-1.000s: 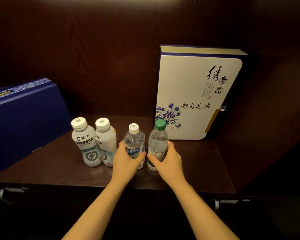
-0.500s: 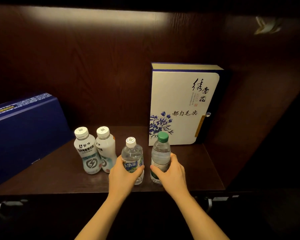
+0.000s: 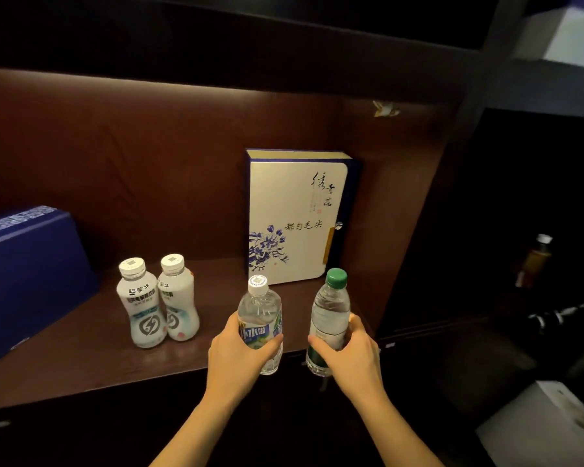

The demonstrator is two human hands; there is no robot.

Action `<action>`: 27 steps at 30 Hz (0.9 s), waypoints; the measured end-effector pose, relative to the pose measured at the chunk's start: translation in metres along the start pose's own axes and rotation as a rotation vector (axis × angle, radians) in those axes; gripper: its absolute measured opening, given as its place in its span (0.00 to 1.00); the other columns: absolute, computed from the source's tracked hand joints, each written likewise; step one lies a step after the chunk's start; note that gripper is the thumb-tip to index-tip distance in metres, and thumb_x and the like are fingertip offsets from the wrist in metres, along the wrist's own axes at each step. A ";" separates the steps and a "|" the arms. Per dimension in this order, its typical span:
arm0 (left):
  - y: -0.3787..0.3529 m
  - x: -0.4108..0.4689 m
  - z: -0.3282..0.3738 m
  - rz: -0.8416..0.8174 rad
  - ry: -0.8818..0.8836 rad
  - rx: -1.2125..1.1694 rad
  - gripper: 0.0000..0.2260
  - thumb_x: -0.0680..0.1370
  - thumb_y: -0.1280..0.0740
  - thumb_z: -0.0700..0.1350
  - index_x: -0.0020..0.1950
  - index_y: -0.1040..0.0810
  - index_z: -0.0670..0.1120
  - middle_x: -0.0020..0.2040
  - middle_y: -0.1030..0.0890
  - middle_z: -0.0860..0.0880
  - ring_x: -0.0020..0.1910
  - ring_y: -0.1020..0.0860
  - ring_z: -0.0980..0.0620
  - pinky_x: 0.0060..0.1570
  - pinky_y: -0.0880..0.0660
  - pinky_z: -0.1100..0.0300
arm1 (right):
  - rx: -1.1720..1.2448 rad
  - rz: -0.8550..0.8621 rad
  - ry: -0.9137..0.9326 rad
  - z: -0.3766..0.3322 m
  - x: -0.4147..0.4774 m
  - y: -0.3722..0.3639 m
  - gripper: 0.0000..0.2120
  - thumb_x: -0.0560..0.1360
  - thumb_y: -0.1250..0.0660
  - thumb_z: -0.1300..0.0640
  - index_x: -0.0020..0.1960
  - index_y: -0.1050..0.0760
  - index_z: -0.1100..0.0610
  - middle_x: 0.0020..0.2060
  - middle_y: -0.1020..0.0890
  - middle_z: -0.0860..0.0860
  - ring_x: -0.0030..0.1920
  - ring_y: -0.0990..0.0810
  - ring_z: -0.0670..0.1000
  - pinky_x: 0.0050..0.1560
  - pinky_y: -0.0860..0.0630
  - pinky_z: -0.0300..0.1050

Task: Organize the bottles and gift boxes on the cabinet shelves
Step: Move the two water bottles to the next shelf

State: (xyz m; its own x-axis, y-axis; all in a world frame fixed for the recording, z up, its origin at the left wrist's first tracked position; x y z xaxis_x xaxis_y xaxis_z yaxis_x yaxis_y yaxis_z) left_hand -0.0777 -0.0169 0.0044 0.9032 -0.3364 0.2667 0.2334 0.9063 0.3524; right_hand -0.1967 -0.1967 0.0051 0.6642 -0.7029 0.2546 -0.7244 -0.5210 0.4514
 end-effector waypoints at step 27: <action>-0.265 -0.068 0.187 -0.409 -0.222 -0.115 0.27 0.62 0.22 0.59 0.58 0.25 0.57 0.46 0.17 0.60 0.44 0.19 0.68 0.41 0.26 0.71 | -0.014 0.436 -0.064 0.107 -0.027 0.309 0.28 0.66 0.23 0.40 0.63 0.28 0.41 0.50 0.17 0.35 0.51 0.18 0.35 0.50 0.19 0.40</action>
State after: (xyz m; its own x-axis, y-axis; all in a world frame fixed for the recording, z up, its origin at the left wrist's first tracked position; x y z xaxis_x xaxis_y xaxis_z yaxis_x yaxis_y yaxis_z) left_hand -0.2685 -0.2821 0.0610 0.6332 -0.7063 0.3166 0.6028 0.7066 0.3706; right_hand -0.4581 -0.3909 0.0461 0.2841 -0.8843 0.3706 -0.9315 -0.1630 0.3251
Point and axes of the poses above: each hand's wrist, its own x-axis towards the middle knuckle, its own y-axis out of the back of the hand, z = x × y, the point moved 1 cm from there along x, towards the middle knuckle
